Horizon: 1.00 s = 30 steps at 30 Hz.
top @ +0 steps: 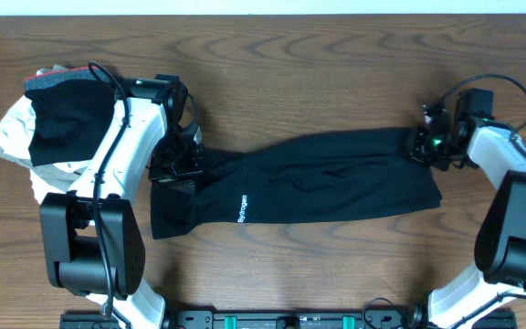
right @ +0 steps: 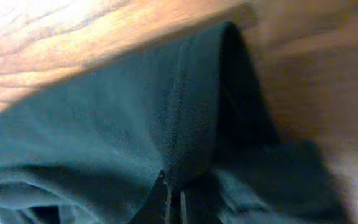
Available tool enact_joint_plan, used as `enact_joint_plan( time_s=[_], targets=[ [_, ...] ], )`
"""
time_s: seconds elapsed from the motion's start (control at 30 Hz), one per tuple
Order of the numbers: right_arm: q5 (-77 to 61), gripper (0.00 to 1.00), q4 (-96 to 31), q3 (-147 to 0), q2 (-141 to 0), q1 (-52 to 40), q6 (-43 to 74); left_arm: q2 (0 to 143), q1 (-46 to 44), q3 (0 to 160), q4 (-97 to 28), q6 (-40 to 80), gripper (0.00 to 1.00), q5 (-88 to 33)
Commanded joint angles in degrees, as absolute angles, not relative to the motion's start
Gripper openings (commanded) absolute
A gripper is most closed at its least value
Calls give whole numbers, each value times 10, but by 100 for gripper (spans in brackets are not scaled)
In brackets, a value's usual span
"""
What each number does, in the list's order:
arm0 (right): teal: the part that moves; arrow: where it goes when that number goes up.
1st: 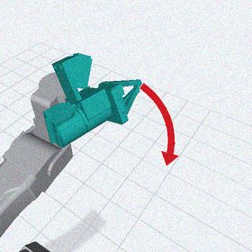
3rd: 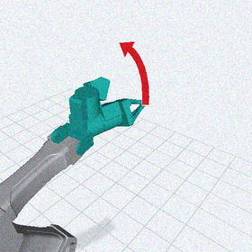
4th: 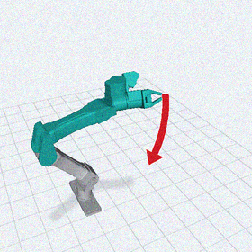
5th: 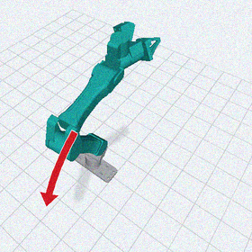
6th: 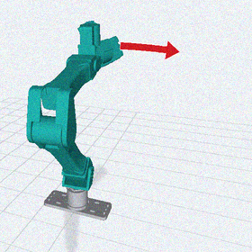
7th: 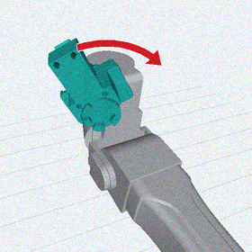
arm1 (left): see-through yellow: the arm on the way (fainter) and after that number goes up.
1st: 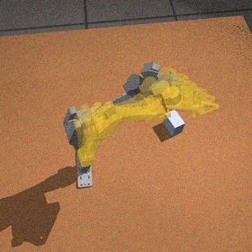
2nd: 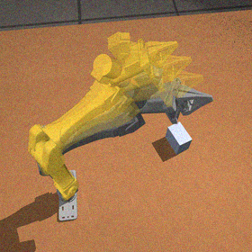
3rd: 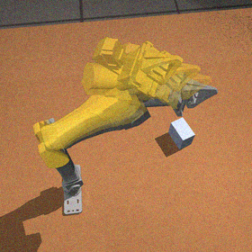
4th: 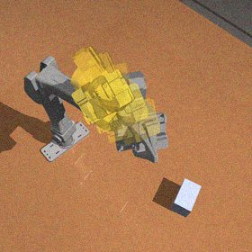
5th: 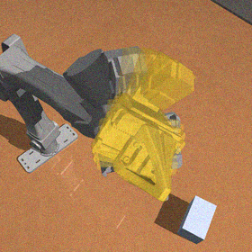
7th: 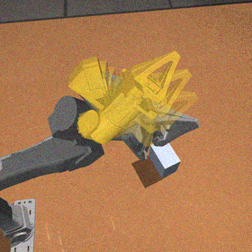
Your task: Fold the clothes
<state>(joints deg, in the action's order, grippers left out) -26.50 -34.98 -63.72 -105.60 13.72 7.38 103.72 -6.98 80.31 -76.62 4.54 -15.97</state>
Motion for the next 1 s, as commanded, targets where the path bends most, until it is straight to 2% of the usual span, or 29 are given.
enact_joint_plan(
  time_s=[0.0,0.23,0.73,0.97],
  targets=[
    [-262,1,-361,-670,-1011,169,77,1040,-71,800,-773,48,6,-133],
    [-247,1,-397,-676,-1004,204,76,1040,-71,800,-794,51,6,-124],
    [-110,1,-504,-676,-1004,204,61,1040,-71,800,-805,51,6,-123],
    [-105,1,-517,-676,-1004,204,50,1040,-71,799,-805,51,6,-123]
  ],
)
